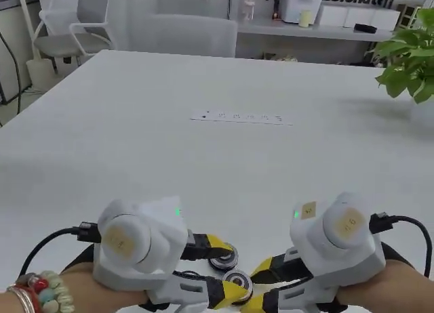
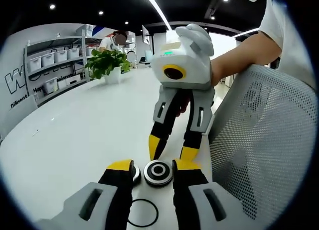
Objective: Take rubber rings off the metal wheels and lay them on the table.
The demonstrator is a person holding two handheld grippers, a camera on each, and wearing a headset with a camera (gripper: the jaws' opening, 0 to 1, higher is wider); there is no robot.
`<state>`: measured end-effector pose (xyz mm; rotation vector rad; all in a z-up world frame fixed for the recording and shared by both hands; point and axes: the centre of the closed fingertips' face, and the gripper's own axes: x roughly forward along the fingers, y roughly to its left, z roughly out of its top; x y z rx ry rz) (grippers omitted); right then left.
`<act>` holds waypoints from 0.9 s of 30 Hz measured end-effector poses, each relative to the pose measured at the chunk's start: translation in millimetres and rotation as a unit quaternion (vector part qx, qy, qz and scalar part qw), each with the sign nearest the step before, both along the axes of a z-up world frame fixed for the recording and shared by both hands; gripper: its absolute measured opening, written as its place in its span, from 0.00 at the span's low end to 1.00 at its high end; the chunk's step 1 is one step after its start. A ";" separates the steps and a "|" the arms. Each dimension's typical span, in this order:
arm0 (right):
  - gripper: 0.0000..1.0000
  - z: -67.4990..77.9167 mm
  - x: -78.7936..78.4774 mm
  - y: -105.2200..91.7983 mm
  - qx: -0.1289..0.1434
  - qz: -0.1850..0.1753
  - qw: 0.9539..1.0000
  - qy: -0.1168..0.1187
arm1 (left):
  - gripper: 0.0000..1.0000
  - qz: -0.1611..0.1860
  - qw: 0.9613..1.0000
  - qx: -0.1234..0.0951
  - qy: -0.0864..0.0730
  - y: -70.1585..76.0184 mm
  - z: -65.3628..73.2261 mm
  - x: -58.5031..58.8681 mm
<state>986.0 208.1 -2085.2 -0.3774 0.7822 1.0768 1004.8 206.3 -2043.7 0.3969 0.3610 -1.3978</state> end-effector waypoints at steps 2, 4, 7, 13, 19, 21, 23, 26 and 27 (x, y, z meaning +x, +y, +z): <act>0.24 -0.1 0.0 0.0 -0.001 0.001 1.000 -0.001 | 0.24 0.008 1.000 -0.003 0.004 -0.3 -0.3 1.2; 0.24 -0.3 0.3 -0.1 -0.002 0.000 1.000 -0.001 | 0.22 0.005 1.000 0.001 0.006 -0.6 -4.1 -0.7; 0.24 -0.3 0.4 -0.3 -0.002 0.000 1.000 -0.003 | 0.20 -0.006 1.000 0.015 0.004 -0.4 -10.9 -5.9; 0.23 -0.5 0.7 -0.7 -0.003 0.000 1.000 -0.004 | 0.18 -0.011 0.999 0.037 0.009 1.9 -19.8 -8.2; 0.23 1.2 2.8 -0.8 -0.001 -0.003 1.000 -0.009 | 0.16 -0.009 0.999 0.028 0.014 0.6 -18.5 -6.9; 0.23 1.4 2.9 -0.9 0.000 -0.004 1.000 -0.009 | 0.14 -0.010 1.000 0.026 0.014 0.2 -18.5 -7.8; 0.23 1.6 2.8 -1.1 0.000 -0.004 1.000 -0.009 | 0.13 -0.014 1.000 0.025 0.013 -0.2 -18.3 -9.3; 0.23 1.6 2.7 -1.1 0.000 -0.004 1.000 -0.010 | 0.12 -0.014 1.000 0.024 0.012 -0.3 -18.1 -9.3; 0.23 1.5 2.7 -1.0 0.000 -0.004 1.000 -0.010 | 0.12 -0.014 1.000 0.023 0.013 -0.2 -18.2 -9.0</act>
